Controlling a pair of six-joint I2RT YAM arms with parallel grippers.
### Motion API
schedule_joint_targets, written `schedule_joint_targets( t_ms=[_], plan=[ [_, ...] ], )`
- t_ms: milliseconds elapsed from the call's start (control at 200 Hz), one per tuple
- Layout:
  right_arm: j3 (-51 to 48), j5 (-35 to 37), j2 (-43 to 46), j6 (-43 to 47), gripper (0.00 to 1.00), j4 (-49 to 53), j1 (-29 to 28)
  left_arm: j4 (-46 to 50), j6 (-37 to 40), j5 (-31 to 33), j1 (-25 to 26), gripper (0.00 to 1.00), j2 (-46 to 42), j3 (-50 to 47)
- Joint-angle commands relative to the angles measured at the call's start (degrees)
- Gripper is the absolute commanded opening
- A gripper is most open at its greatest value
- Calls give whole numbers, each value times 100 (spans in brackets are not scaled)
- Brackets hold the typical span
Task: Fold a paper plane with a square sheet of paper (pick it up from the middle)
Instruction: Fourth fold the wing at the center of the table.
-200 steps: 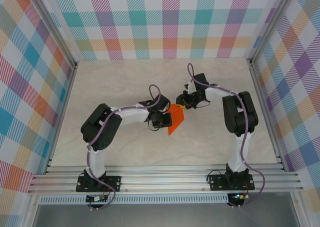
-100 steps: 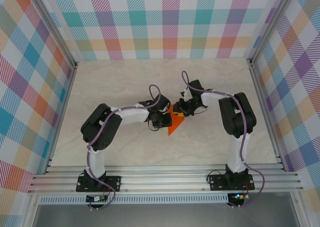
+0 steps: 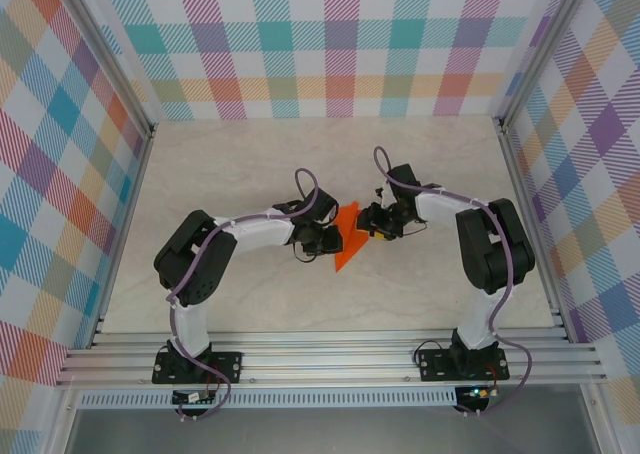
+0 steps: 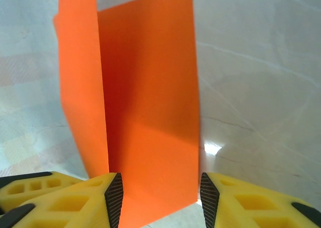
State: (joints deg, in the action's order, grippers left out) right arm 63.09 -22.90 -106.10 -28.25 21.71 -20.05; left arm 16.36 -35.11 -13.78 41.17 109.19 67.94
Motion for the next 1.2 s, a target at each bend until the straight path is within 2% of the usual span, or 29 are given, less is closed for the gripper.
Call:
schedule_joint_targets(
  t_ms=[0,410,680,865,1195],
  plan=[
    [-64,40,44,-74,48,70,34,36,88,103,-31,19,-211,6],
    [-156,-612,-125,-190,49,-251,28,122,108,209,-40,18,-73,81],
    [-248,-331,19,-206,49,-237,29,139,101,219,-43,17,-69,50],
    [-297,46,292,-154,54,-118,37,164,101,210,-45,17,-39,65],
    [-381,-307,29,-355,56,-372,40,166,106,230,-39,17,-13,60]
  ],
)
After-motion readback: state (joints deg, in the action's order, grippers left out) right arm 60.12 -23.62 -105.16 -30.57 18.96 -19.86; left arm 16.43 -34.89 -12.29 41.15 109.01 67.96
